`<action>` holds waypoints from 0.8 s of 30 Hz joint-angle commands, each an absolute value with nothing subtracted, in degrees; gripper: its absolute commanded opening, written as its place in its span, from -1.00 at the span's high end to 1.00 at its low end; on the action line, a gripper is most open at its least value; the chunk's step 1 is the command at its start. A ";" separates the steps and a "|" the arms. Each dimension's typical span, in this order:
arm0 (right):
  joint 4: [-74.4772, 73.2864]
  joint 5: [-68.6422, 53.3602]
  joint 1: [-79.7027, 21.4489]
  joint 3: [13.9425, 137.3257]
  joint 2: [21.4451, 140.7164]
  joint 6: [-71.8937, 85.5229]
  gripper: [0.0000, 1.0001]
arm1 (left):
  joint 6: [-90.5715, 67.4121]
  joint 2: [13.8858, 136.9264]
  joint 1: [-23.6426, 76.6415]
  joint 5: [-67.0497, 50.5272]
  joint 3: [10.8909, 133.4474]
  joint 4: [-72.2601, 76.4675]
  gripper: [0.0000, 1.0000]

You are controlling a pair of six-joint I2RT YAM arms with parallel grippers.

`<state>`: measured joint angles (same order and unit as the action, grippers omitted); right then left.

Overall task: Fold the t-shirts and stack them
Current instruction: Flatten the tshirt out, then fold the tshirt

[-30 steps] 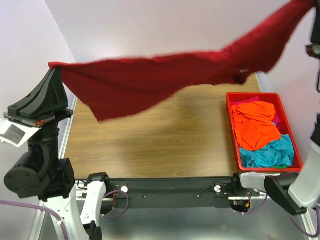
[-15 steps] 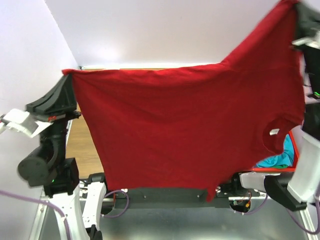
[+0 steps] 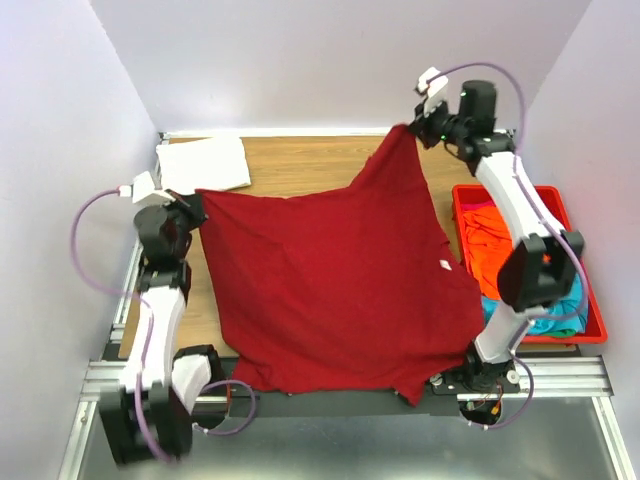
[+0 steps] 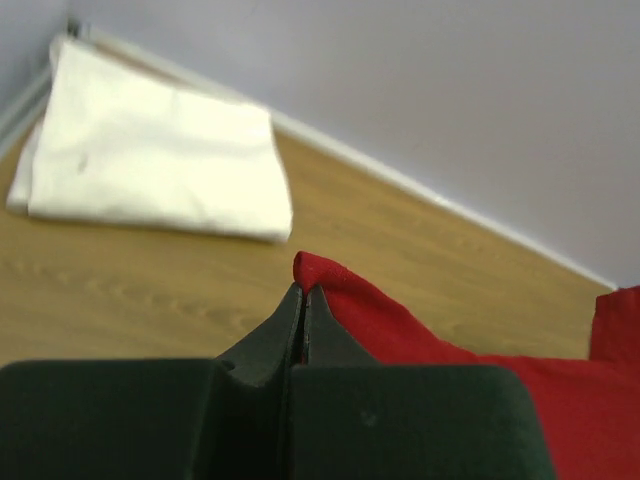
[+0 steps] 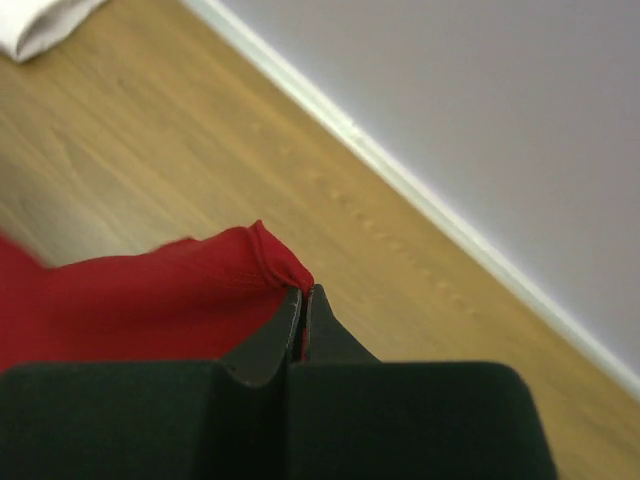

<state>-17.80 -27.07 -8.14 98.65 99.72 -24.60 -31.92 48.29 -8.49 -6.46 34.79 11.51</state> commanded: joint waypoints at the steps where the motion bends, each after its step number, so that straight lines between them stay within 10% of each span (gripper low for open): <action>1: -8.35 -32.70 -7.91 99.40 106.94 -21.53 0.99 | -36.73 62.90 -8.61 -3.77 35.42 19.06 1.00; 11: -7.56 -30.32 -8.09 116.53 127.07 -17.05 0.99 | -34.28 87.01 -9.84 -4.48 49.47 23.82 1.00; 24: -7.47 -31.55 -8.09 114.79 124.46 -17.66 0.99 | -28.04 99.22 -11.16 -8.35 60.91 18.37 1.00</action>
<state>-8.45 -30.13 -8.14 117.56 127.87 -17.47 -30.81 96.92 -10.52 -7.05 59.27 20.08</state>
